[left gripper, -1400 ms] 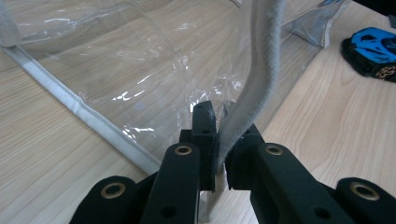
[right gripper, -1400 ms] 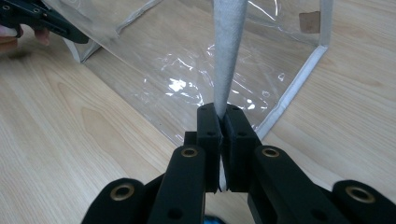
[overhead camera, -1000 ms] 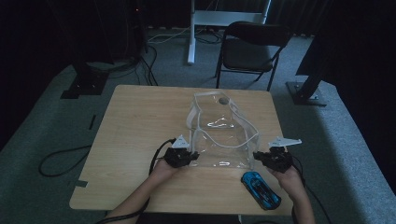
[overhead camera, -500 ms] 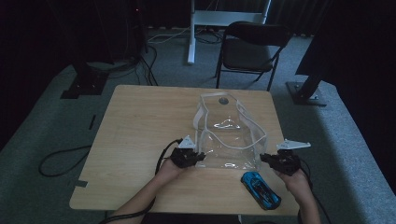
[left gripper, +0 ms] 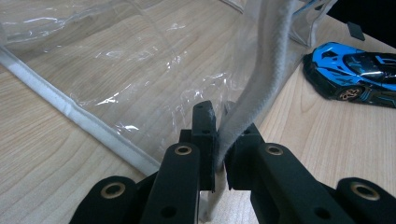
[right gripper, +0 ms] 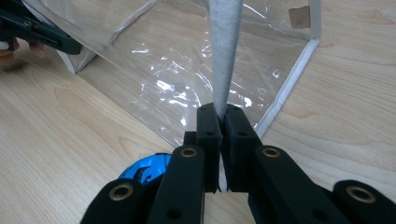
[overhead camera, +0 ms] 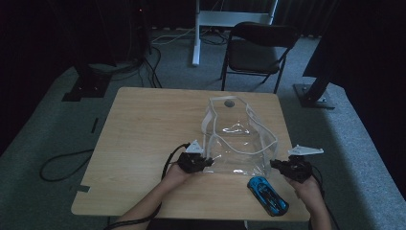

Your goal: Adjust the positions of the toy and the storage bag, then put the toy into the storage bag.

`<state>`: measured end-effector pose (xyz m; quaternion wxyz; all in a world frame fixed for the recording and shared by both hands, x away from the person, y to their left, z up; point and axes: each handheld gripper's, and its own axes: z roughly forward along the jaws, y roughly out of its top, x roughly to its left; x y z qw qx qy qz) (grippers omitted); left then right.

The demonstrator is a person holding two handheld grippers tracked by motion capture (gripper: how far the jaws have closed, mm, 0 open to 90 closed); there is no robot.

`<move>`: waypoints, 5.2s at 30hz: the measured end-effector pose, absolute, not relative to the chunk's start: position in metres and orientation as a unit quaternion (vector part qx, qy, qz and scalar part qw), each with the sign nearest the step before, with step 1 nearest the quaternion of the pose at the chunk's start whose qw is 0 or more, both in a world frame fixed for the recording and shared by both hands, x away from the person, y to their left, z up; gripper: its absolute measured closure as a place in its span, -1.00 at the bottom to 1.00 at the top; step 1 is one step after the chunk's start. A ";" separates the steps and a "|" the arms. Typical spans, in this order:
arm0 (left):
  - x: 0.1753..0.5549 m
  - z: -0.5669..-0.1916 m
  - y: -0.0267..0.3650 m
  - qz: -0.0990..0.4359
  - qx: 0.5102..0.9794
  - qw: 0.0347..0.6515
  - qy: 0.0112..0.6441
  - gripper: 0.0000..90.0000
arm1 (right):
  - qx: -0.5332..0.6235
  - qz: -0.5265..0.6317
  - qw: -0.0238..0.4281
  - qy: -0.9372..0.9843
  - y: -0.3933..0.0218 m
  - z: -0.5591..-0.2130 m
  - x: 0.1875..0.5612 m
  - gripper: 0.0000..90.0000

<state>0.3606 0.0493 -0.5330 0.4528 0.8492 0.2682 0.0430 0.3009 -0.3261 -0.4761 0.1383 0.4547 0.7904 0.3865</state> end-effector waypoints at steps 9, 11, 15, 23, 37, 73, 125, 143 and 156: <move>0.361 -0.530 0.053 0.030 0.846 0.458 0.271 0.32 | 0.458 0.410 0.137 0.777 -0.329 -0.473 0.296 0.13; 0.361 -0.528 0.054 0.028 0.846 0.459 0.271 0.12 | 0.458 0.412 0.132 0.776 -0.328 -0.474 0.294 -0.05; 0.358 -0.525 0.055 0.026 0.850 0.456 0.262 -0.35 | 0.455 0.420 0.120 0.776 -0.327 -0.479 0.291 -0.37; 0.353 -0.522 0.063 0.039 0.856 0.444 0.264 -0.72 | 0.433 0.422 0.104 0.790 -0.324 -0.488 0.281 -0.71; 0.341 -0.520 0.076 0.071 0.876 0.414 0.239 -0.99 | 0.437 0.387 0.128 0.801 -0.312 -0.502 0.252 -0.71; 0.317 -0.511 0.208 0.154 0.837 0.388 0.354 -0.99 | 0.440 0.394 0.092 0.802 -0.300 -0.513 0.234 -0.74; 0.269 -0.556 0.328 0.202 0.790 0.311 0.487 -0.99 | 0.448 0.306 0.120 0.831 -0.284 -0.533 0.248 -0.74; 0.279 -0.558 0.329 0.210 0.785 0.307 0.496 -0.99 | 0.448 0.232 0.126 0.854 -0.271 -0.542 0.257 -0.74; 0.280 -0.558 0.329 0.210 0.786 0.311 0.491 -0.98 | 0.439 0.217 0.114 0.864 -0.270 -0.540 0.261 -0.68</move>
